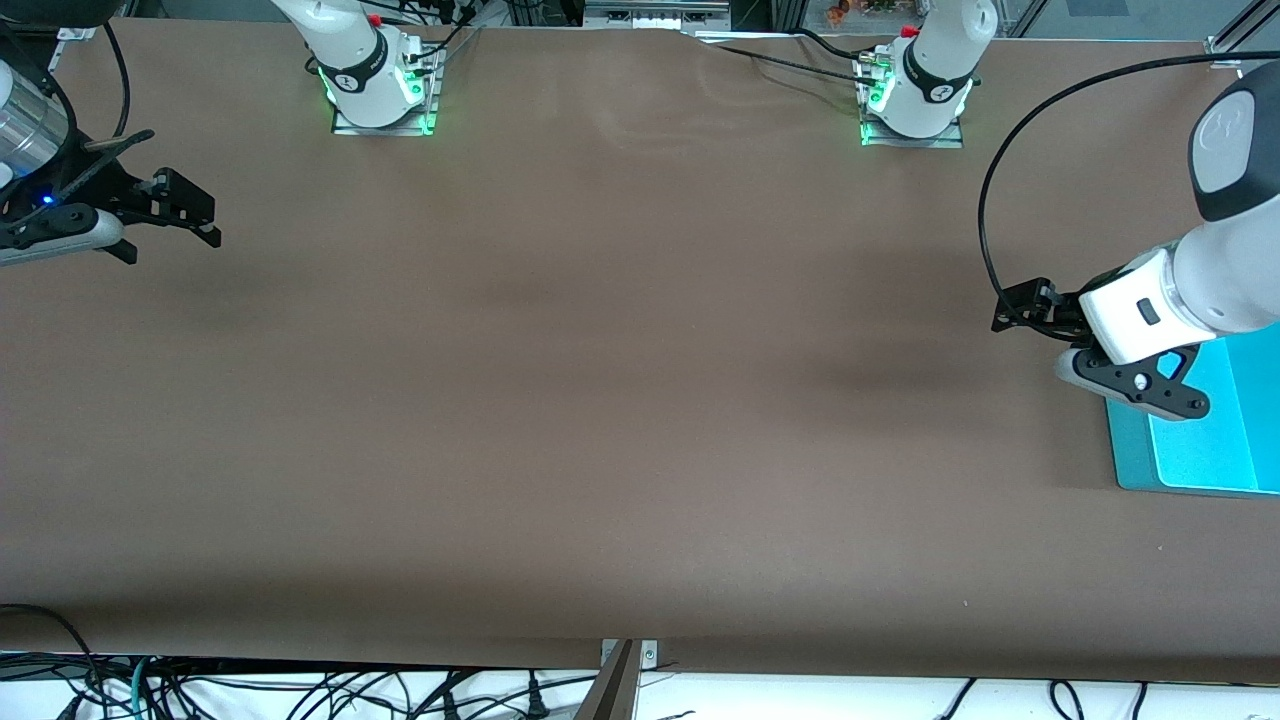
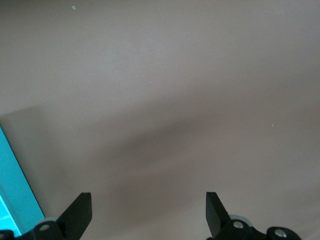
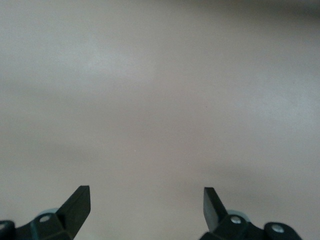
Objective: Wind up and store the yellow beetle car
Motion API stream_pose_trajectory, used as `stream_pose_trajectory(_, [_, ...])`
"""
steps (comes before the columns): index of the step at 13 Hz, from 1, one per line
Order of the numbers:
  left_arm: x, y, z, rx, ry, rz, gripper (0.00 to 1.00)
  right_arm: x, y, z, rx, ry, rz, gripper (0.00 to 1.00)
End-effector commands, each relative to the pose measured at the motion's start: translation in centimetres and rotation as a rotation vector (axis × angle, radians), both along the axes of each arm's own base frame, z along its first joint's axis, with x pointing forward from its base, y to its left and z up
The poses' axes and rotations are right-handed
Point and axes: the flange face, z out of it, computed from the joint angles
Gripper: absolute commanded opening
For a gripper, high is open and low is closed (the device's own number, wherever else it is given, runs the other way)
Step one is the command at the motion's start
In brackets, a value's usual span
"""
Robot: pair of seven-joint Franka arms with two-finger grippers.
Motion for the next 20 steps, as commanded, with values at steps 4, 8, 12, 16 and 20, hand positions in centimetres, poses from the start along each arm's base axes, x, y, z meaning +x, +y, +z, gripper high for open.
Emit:
stream_pose_trajectory(4, [-3.8,3.5,3.0,0.100,0.022,0.282,1.00,-0.1,-0.2,0.7,0.000,0.003,0.006,1.00])
stream_pose_trajectory(8, [-5.2,7.2,3.6,0.109,0.033,0.333,1.00,-0.1,-0.1,0.6,0.000,0.004,0.009,1.00])
stream_pose_trajectory(12, [-7.1,8.1,2.5,0.081,0.003,0.321,1.00,-0.1,-0.1,0.6,0.000,0.004,0.010,1.00])
stream_pose_trajectory(16, [-6.4,8.7,1.6,0.072,0.017,0.309,1.00,-0.1,-0.1,0.6,-0.001,0.004,0.013,1.00])
stream_pose_trajectory(20, [-6.3,8.4,1.8,0.072,0.015,0.305,1.00,-0.1,-0.1,0.5,0.000,0.007,0.012,1.00])
